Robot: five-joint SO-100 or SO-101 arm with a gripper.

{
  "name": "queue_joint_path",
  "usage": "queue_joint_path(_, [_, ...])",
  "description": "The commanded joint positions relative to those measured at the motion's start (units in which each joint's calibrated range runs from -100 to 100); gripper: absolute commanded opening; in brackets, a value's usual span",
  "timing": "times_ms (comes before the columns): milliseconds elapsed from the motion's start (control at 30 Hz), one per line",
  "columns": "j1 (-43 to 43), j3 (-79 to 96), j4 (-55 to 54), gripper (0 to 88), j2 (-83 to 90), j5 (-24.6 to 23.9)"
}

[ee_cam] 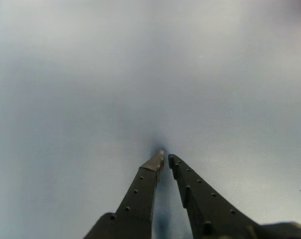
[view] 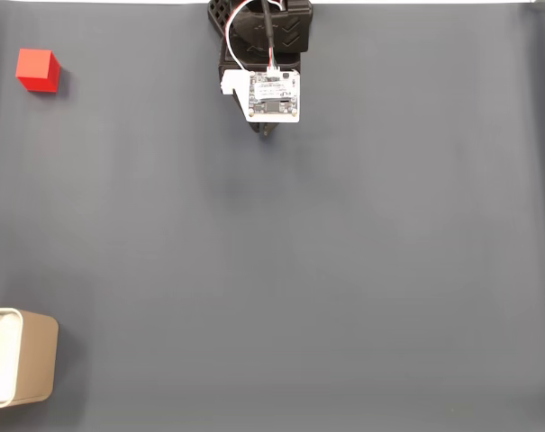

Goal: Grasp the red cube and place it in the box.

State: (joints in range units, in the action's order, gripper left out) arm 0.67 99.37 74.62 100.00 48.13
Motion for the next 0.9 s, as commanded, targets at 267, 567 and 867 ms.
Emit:
queue_joint_path(267, [-0.17,0.45,1.12,0.0,-0.09,0.15])
queue_joint_path(567, [-0.17,0.45,1.03,0.0,-0.09,-0.29])
queue_joint_path(867, [-0.17,0.45,0.87,0.0,-0.09,0.05])
